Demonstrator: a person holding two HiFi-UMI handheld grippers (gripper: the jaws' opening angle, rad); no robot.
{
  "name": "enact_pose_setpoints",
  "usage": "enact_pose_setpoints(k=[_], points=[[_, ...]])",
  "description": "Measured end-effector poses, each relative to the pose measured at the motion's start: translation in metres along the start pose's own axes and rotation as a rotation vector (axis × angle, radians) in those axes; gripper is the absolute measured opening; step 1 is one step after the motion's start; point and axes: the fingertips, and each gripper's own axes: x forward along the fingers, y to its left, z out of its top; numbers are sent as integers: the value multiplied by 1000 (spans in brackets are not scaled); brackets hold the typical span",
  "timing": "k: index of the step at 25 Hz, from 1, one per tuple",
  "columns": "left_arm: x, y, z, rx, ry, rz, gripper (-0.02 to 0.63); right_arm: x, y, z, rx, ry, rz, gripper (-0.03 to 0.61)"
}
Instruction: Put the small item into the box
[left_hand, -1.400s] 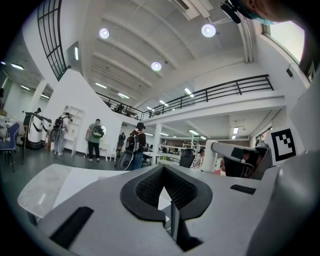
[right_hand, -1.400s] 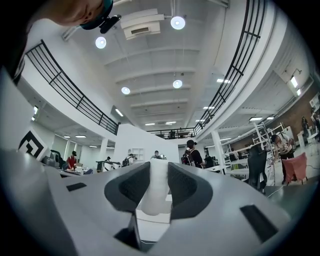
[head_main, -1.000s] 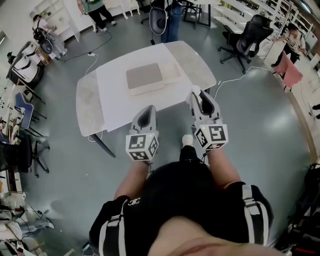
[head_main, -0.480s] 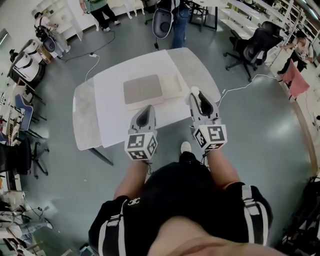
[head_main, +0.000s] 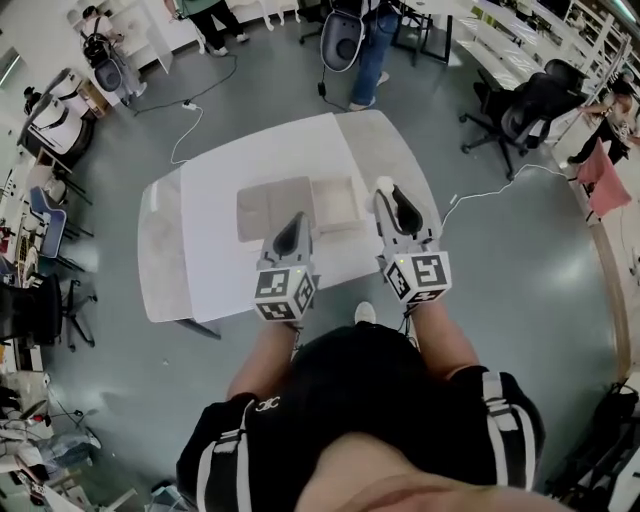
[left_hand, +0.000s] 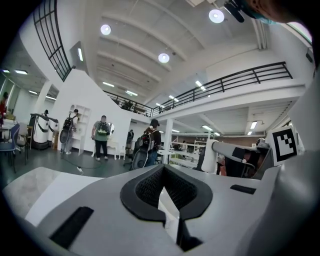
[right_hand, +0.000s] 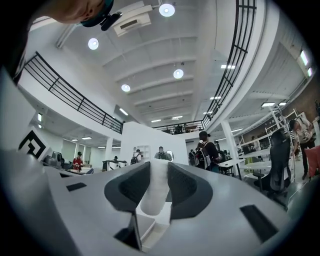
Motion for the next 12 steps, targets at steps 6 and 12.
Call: enact_pose_setpoints(k=[6, 12], points=[[76, -2, 8, -2, 19, 41, 5, 59, -48, -17, 33, 44, 76, 104], [110, 13, 6, -21, 43, 73, 5, 101, -68, -38, 65, 89, 102, 104]])
